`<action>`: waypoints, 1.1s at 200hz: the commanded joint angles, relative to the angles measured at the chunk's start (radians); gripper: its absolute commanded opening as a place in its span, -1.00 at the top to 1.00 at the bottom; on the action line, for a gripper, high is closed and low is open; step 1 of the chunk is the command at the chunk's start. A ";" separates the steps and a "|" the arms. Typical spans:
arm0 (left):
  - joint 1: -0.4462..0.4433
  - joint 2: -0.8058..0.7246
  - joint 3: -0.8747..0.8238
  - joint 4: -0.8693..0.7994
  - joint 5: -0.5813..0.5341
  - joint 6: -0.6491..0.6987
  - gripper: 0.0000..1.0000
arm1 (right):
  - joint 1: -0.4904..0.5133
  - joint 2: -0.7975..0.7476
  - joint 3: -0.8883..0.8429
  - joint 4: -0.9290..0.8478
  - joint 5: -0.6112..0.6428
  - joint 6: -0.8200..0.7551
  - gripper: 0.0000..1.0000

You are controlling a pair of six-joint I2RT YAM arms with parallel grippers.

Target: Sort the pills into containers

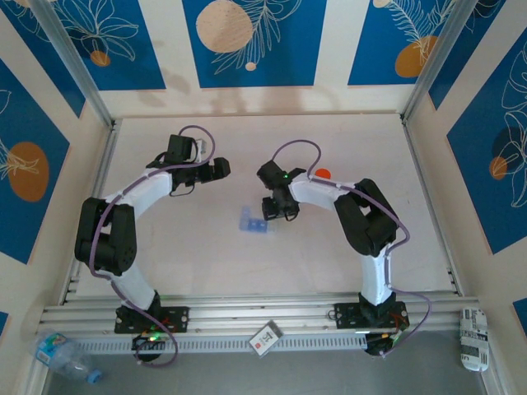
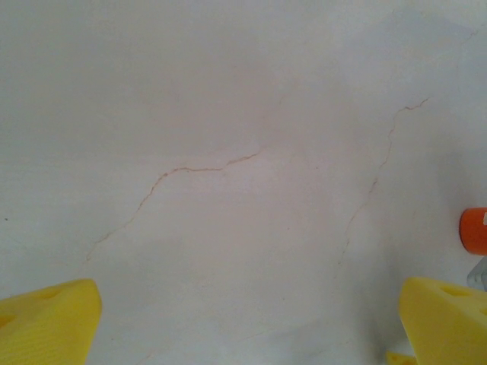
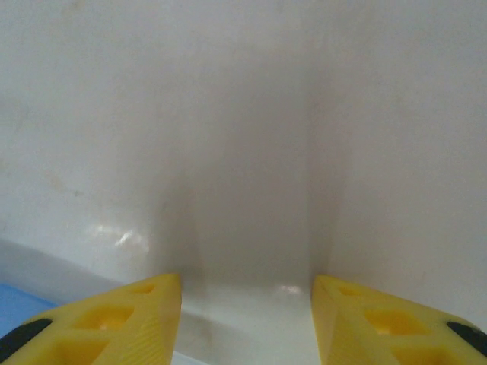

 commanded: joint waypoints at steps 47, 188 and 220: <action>0.005 -0.017 -0.020 0.018 0.033 -0.017 -1.00 | 0.004 -0.045 -0.005 -0.040 -0.040 0.026 0.00; 0.001 -0.050 -0.061 0.024 0.044 -0.006 -1.00 | -0.029 -0.170 -0.026 -0.049 -0.057 0.015 -0.03; -0.006 -0.065 -0.068 0.026 0.046 -0.008 -1.00 | -0.039 -0.194 -0.025 -0.055 -0.052 0.012 -0.07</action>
